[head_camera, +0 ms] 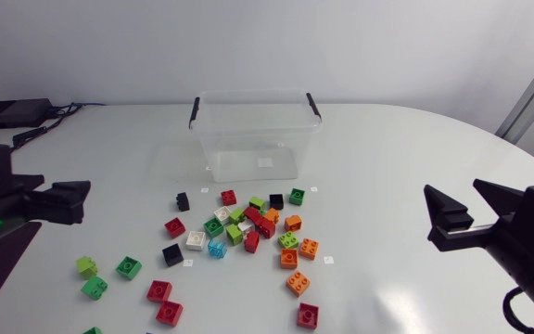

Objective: Place the duplo bricks in the container

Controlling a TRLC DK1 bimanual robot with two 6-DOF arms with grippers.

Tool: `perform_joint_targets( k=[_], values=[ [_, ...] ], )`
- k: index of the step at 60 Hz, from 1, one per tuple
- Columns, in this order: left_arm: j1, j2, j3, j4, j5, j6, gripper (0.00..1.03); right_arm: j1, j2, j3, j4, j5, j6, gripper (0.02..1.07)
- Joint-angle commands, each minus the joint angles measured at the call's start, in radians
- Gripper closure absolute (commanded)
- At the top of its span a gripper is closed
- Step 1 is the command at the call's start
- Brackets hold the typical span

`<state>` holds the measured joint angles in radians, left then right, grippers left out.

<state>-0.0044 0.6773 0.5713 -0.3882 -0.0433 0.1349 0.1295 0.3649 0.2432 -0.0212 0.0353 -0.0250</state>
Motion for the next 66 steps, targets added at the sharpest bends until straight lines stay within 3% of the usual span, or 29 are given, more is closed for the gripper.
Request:
perform_joint_targets(
  k=[1,14,25,44,50,62,66],
  values=[
    [-0.011,0.153,0.087,-0.09,-0.009,0.038,0.17,0.038,0.063,0.041,-0.022,0.031,0.028,0.06],
    [-0.108,0.292,0.113,-0.215,-0.001,0.118,0.16,0.075,0.186,0.114,-0.135,0.063,0.023,0.06],
    [-0.132,0.427,0.142,-0.328,0.033,0.144,0.16,0.067,0.353,0.226,-0.276,0.055,-0.032,0.06],
    [-0.118,0.671,0.165,-0.35,0.033,0.172,0.17,0.078,0.499,0.332,-0.433,0.005,-0.03,0.06],
    [-0.103,0.72,0.18,-0.35,0.033,0.166,0.23,0.078,0.534,0.372,-0.505,-0.02,-0.03,0.06],
    [-0.098,0.817,0.2,-0.35,0.036,0.144,0.27,0.076,0.499,0.335,-0.513,-0.115,-0.062,0.06],
    [-0.095,0.841,0.206,-0.347,0.036,0.14,0.35,0.078,0.496,0.329,-0.513,-0.147,-0.07,0.06]
  ],
)
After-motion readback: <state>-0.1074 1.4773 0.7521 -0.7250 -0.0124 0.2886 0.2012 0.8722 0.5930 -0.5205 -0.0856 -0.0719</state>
